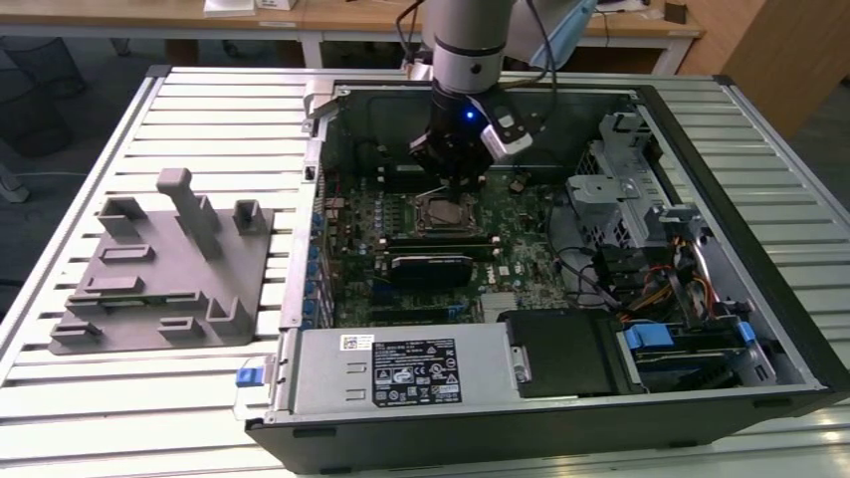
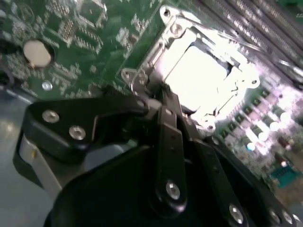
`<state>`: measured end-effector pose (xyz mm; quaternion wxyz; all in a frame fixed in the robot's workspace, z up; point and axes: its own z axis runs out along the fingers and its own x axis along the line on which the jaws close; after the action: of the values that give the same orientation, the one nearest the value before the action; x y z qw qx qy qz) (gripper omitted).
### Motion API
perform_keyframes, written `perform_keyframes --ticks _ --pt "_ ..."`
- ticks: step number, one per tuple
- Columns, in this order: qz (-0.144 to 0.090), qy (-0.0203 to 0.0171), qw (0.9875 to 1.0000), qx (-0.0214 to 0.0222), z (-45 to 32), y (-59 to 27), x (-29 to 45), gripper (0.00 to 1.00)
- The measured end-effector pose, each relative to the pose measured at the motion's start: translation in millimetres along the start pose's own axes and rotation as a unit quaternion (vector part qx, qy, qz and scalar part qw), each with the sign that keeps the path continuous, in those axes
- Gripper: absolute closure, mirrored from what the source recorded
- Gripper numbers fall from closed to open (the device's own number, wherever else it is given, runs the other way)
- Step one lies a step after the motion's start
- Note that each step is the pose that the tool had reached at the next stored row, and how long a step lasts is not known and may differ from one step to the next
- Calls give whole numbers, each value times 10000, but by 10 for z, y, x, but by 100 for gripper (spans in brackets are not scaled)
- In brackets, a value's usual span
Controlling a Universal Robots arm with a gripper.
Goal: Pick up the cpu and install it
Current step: 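Install the first cpu locking lever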
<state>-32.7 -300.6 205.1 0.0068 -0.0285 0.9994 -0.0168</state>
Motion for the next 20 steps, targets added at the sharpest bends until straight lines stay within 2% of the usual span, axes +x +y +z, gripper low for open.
perform_keyframes --ticks 8,15,20 --pt "0 0 10000 -17 -42 -21 1 89" --pt "0 0 10000 -17 -39 -122 7 89" --pt "1 0 10000 -17 -61 -135 17 89"
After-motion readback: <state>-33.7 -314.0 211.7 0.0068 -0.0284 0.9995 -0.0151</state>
